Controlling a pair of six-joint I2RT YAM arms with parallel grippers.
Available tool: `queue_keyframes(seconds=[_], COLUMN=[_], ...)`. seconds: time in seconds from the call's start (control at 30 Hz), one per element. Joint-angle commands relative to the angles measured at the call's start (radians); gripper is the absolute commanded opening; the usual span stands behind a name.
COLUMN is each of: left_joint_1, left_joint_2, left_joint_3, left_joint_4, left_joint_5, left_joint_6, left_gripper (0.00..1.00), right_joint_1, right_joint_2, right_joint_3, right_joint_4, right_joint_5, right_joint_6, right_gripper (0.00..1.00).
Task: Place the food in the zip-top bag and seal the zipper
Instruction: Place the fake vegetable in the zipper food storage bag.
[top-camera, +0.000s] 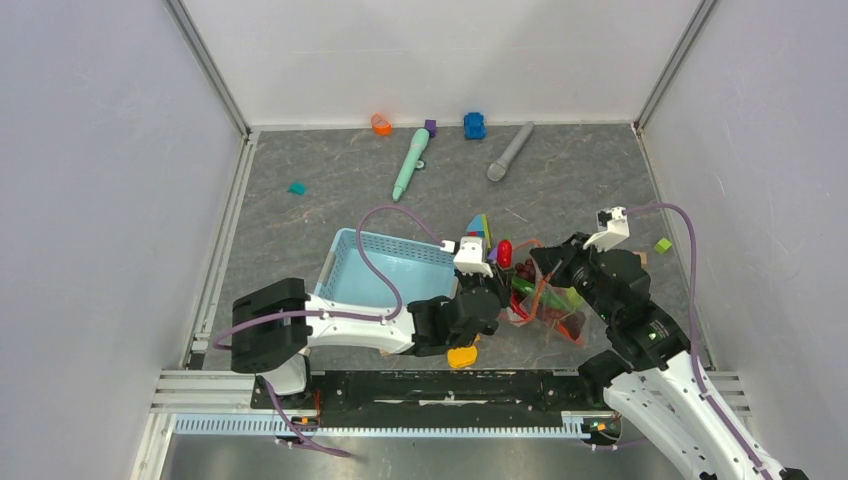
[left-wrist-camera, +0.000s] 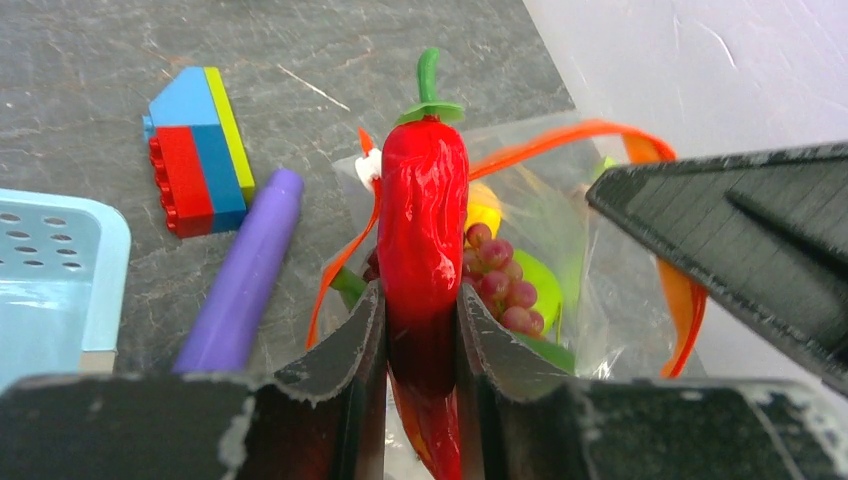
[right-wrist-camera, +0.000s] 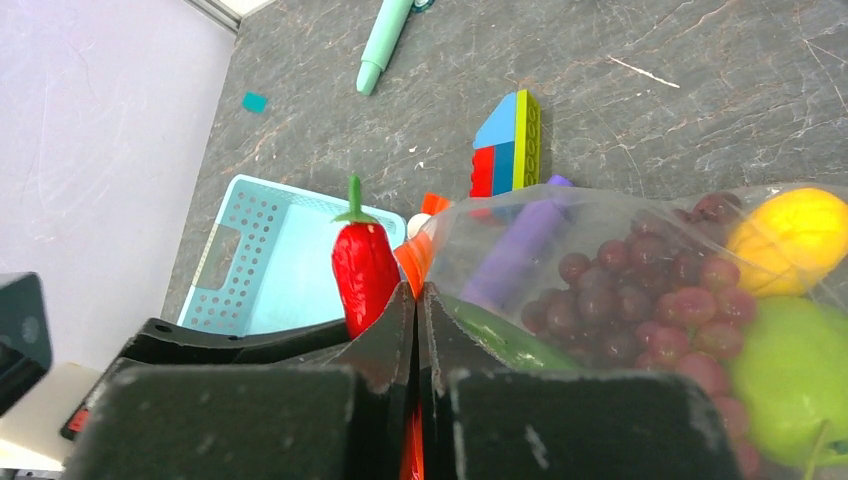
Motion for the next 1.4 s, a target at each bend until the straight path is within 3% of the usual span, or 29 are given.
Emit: queue_keyframes(seconds=[0.0,0.33,0.4,0.63,0.77,1.0,1.13,1.3,1.37], left_joint_1=[-0.017,-0.017,-0.017,-0.014,-0.010,0.059,0.109,0.188,0.194], left_joint_2=[-0.061,-0.128,-0.138,-0.193,-0.152,-0.060,-0.050,-0.046,-0.032], left_joint_3=[-0.070,-0.170,-0.143,-0.108,-0.056,0.125,0.156,0.165,0.188], left_joint_4=[0.119,0.237,0.186,-0.012,-0.043,-0.274,-0.323,-0.344,-0.375], left_joint_5=[0.110,0.414,0.500,0.512,0.535,0.597,0.609,0.739,0.705], left_joint_6=[0.033,0.203,0.281,0.338,0.326,0.232,0.175,0.073,0.039], left_gripper=[0.02,0.02,0.02,0.02,0.02,0.02,0.02,0.02,0.02], right_joint_1=[0.001,0.000,0.000,0.001,0.000,0.001,0.000,0.000,0.000], right_joint_2=[-0.016,-0.016,-0.017,-0.032,-0.042,-0.069,-0.080,-0.080,-0.083], right_joint_3=[0.007,0.002,0.005,0.000,-0.017,-0.015,-0.026,-0.030,-0.041], right_joint_4=[0.099,0.099,0.098,0.092,0.108,0.128,0.141,0.143,0.161], right_joint_5=[0.019,0.016,0.006,-0.004,-0.027,-0.079,-0.133,-0.226,-0.254], right_joint_6=[0.016,0.005,-0.005,-0.044,-0.042,-0.090,-0.120,-0.187,-0.189], right_gripper=[0.00,0.00,0.00,0.00,0.00,0.00,0.00,0.00,0.00])
